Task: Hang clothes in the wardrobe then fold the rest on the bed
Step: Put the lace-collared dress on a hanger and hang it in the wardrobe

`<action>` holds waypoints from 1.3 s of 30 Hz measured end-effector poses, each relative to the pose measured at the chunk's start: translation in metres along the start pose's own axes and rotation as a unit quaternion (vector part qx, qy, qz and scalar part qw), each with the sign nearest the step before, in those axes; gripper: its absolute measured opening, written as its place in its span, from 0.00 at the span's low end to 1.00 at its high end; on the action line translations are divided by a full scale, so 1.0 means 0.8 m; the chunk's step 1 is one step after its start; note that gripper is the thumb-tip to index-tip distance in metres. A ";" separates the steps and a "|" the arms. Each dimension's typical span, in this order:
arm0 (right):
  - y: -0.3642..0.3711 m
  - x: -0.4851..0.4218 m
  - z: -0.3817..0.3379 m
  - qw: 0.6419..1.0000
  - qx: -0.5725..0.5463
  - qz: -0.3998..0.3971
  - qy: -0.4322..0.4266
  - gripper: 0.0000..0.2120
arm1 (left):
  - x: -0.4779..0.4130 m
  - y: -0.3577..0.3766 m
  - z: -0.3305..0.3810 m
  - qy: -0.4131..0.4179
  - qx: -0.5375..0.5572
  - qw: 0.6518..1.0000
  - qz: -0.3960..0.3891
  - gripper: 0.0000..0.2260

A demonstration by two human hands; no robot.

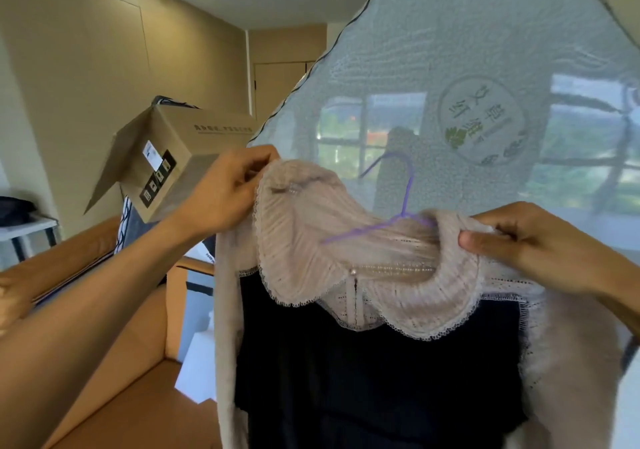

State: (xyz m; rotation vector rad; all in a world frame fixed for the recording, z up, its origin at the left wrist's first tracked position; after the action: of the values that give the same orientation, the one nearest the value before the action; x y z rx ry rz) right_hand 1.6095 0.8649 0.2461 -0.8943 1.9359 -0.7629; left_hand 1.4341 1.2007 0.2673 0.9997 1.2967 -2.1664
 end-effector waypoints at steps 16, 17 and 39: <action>0.046 -0.010 0.006 0.980 -0.172 0.104 0.009 0.31 | 0.012 0.022 -0.001 0.006 -0.203 0.978 -0.039 0.20; 0.046 -0.010 0.006 0.978 -0.176 0.111 0.008 0.31 | 0.019 0.022 -0.004 0.011 -0.209 0.977 -0.033 0.18; 0.041 -0.007 0.006 0.997 -0.031 0.061 -0.021 0.15 | 0.037 0.037 -0.026 0.015 -0.232 0.972 0.038 0.15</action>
State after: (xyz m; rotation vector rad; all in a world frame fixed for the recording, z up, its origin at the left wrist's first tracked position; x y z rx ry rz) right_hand 1.6063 0.8869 0.2213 -0.8136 1.9674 -0.6112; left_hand 1.4422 1.2049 0.2212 0.8702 1.6463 -1.6792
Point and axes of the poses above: each hand's wrist, its own x-axis away from the middle knuckle, its own y-axis out of the palm, z = x × y, the point moved 1 cm from there along -x, towards the middle knuckle, and after that the axes turned 1 degree about y, right-handed, at the moved point
